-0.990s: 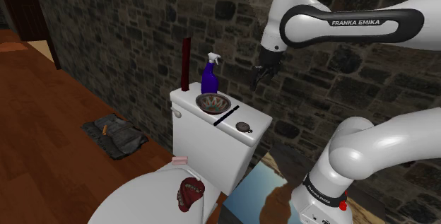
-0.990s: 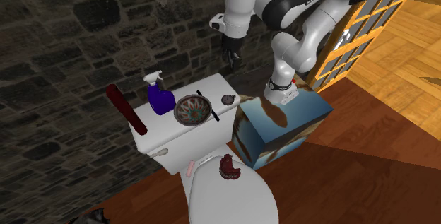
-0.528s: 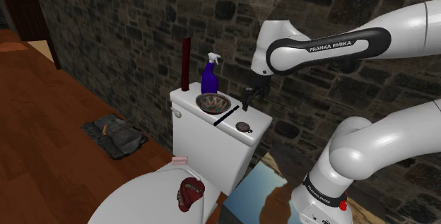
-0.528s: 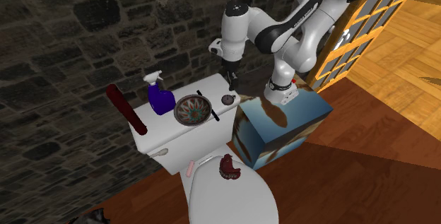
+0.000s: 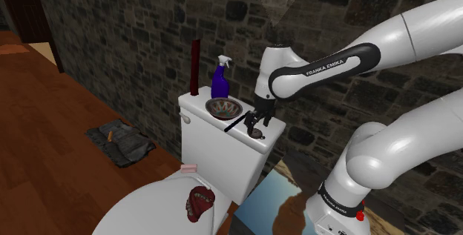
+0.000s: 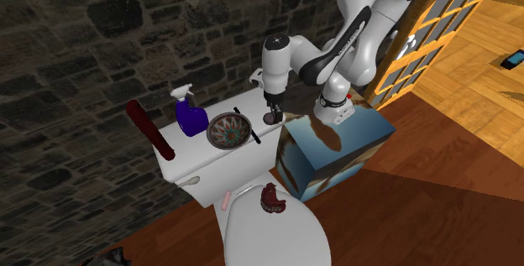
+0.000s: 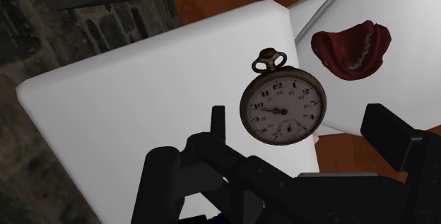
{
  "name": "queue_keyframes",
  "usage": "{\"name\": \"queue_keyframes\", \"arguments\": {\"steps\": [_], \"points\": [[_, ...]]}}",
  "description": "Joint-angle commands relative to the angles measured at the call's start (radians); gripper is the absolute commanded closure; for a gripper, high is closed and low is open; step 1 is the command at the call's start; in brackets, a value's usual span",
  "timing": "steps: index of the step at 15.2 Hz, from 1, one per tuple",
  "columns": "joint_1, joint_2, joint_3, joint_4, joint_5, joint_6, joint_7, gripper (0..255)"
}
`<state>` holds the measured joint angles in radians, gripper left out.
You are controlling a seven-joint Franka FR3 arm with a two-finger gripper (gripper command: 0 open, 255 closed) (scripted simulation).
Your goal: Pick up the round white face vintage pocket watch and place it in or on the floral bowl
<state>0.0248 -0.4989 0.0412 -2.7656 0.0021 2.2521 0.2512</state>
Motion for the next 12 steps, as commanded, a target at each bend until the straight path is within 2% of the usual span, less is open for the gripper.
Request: {"name": "queue_keyframes", "arguments": {"steps": [1, 4, 12], "points": [[0.000, 0.019, 0.001, -0.018, 0.000, 0.037, 0.001, 0], [-0.001, 0.060, 0.001, -0.042, -0.001, 0.102, 0.002, 0], [-0.001, 0.059, 0.001, -0.042, -0.001, 0.102, 0.002, 0]]}}
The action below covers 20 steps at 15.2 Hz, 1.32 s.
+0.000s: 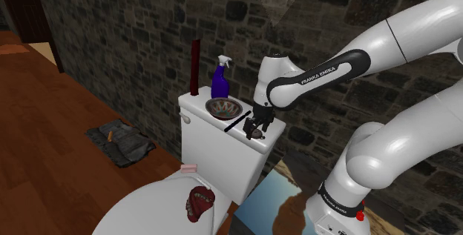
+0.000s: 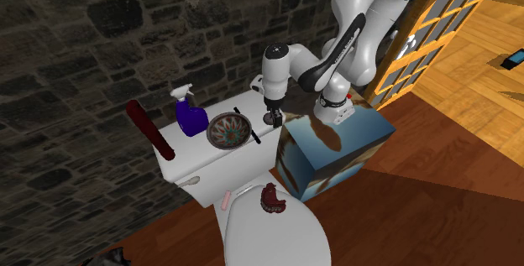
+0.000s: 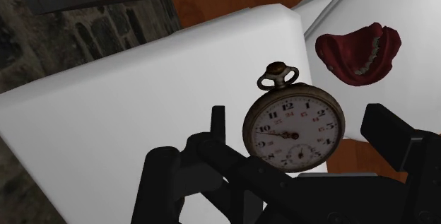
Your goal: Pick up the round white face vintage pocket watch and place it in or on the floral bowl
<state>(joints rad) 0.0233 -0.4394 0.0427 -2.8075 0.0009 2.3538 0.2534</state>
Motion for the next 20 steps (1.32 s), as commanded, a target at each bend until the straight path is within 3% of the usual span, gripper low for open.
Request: {"name": "queue_keyframes", "arguments": {"steps": [1, 10, 20], "points": [[0.000, 0.000, 0.000, 0.000, 0.000, 0.000, 0.000, 255], [0.000, 0.000, 0.000, 0.000, 0.000, 0.000, 0.000, 255], [0.002, -0.104, -0.004, 0.072, 0.002, -0.176, -0.004, 255]]}}
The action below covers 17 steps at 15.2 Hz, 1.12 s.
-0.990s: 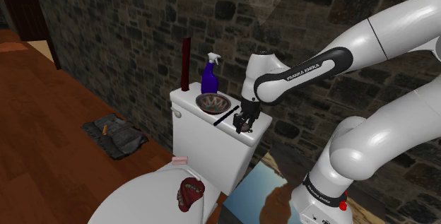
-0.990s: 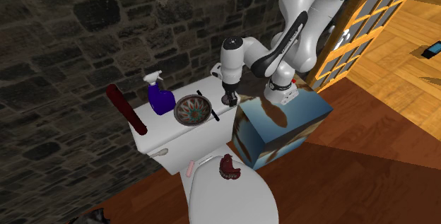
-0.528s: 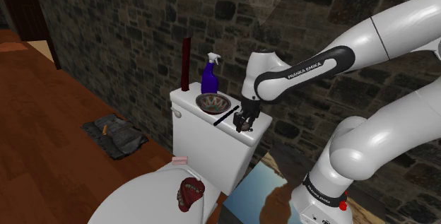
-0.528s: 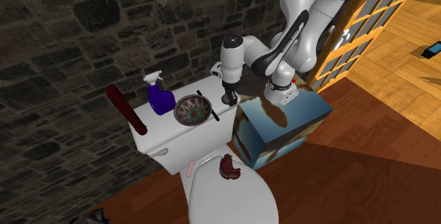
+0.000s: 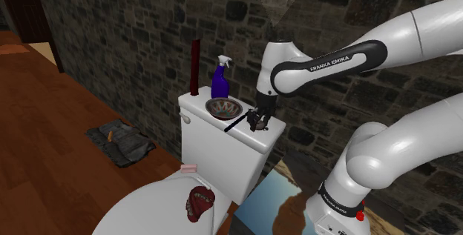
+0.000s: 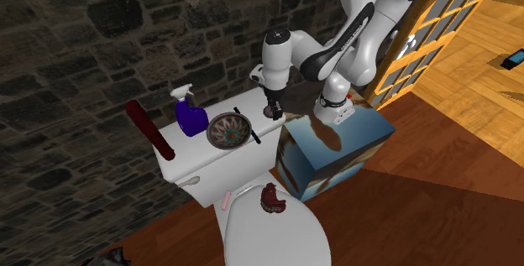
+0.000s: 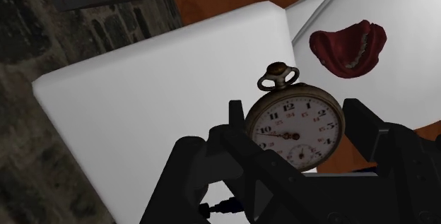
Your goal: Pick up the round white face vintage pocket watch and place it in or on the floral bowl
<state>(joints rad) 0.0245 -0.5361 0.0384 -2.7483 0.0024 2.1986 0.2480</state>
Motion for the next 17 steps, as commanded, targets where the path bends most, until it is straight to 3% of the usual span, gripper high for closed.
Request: {"name": "queue_keyframes", "arguments": {"steps": [1, 14, 17], "points": [[0.001, -0.015, 0.000, 0.021, 0.001, -0.037, 0.001, 255], [0.001, -0.087, -0.003, 0.140, 0.001, -0.227, -0.003, 255], [-0.003, 0.049, -0.003, 0.244, -0.003, -0.195, -0.003, 255]]}}
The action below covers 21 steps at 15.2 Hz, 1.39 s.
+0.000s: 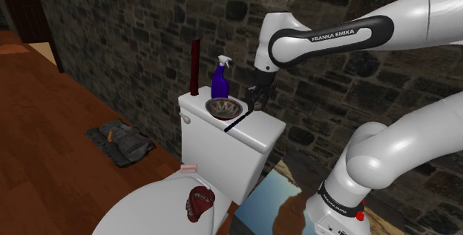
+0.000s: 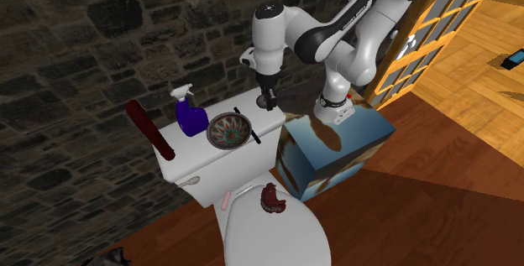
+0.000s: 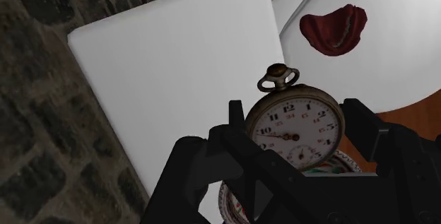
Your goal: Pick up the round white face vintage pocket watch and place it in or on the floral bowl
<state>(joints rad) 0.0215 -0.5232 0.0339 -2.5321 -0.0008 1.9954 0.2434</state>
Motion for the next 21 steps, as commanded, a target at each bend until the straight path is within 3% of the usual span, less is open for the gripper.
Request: {"name": "queue_keyframes", "arguments": {"steps": [1, 11, 21], "points": [[-0.001, 0.080, 0.002, 0.064, -0.002, 0.015, 0.002, 255], [-0.009, 0.501, 0.003, 0.500, -0.018, 0.000, 0.006, 255], [-0.008, 0.548, 0.003, 0.416, -0.021, 0.130, 0.010, 255]]}}
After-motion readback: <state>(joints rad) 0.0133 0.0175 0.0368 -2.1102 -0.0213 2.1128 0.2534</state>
